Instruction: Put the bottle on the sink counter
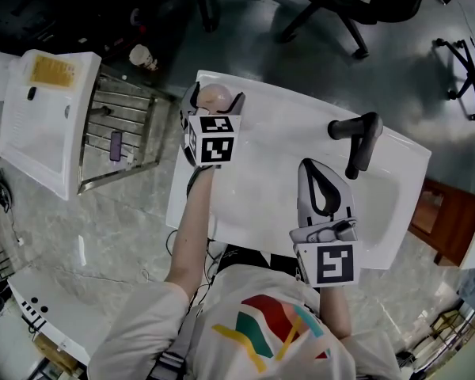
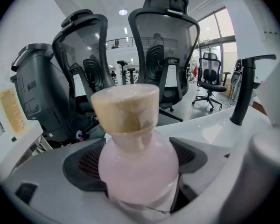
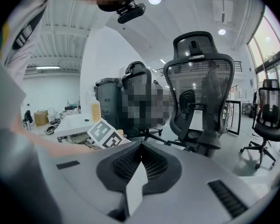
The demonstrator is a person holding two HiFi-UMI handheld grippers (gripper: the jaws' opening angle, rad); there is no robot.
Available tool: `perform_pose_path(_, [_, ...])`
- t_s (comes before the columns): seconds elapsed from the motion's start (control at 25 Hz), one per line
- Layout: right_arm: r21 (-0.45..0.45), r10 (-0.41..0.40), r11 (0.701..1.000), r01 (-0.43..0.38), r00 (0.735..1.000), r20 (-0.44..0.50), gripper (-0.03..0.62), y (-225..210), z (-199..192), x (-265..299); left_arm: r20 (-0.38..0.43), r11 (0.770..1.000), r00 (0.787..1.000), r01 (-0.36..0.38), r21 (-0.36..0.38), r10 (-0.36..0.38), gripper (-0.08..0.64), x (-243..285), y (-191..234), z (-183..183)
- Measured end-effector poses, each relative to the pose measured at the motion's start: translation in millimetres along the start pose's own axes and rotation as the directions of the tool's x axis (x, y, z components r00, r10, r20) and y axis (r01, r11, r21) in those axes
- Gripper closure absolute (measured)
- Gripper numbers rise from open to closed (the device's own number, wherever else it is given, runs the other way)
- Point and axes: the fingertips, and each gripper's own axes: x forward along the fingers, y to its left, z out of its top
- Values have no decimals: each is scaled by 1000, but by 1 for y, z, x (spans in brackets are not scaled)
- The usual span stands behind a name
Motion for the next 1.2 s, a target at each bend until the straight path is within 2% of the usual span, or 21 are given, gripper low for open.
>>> perform_pose_path(0.44, [-9, -4, 1000, 5, 1000, 14, 580, 1, 1, -6, 10, 999, 1000, -29, -20, 29, 132, -4, -1, -2])
perform_pose_path(0.76, [-15, -11, 1000, 11, 1000, 26, 580, -1, 4, -14, 27, 996, 997, -67, -62, 69, 133, -19, 1, -3])
perform_pose_path(0.92, [-24, -6, 1000, 7, 999, 50, 580, 0, 12, -19, 60, 994, 995, -75, -82, 80, 133, -34, 4, 10])
perform_pose_path(1.2, [-54, 1, 999, 5, 994, 114, 580, 0, 36, -35, 150, 993, 983, -94, -76, 105, 133, -73, 6, 55])
